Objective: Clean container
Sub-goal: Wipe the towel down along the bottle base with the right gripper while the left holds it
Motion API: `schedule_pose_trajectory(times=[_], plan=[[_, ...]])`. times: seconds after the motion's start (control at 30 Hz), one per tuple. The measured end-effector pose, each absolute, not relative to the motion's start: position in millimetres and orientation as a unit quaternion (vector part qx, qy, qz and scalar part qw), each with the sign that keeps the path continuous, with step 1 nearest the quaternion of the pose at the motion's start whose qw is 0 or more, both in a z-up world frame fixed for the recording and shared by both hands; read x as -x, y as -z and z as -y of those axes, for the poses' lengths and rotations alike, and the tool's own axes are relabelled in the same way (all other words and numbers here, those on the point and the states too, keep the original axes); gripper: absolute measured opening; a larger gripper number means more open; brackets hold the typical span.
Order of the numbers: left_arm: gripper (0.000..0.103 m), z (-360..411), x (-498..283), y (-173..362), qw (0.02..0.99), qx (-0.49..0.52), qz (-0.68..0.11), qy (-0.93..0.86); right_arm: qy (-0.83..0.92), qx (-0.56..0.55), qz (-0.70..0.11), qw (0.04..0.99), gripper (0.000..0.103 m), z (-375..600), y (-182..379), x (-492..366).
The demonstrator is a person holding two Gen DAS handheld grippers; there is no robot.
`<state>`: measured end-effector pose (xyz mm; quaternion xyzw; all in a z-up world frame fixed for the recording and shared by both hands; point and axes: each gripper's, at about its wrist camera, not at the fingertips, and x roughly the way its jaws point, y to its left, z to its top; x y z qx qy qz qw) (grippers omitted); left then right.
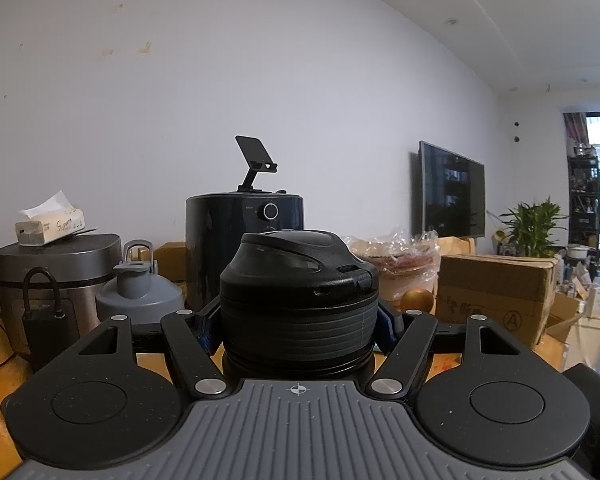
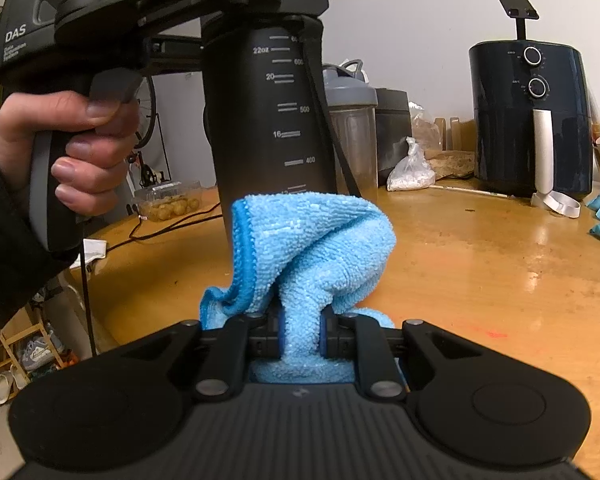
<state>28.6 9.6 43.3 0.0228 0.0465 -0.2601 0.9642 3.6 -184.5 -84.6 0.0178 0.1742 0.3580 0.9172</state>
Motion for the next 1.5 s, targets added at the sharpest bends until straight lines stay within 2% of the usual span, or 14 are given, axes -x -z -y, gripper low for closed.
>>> schedule_pose_trajectory(times=[0.9, 1.5], plan=[[0.068, -8, -29, -45, 0.965, -0.023, -0.052, 0.258, -0.349, -0.049, -0.049, 0.935, 0.009, 192, 5, 15], [0.068, -9, -29, -44, 0.965, -0.024, -0.051, 0.258, -0.353, -0.038, -0.082, 0.931, 0.008, 190, 19, 10]])
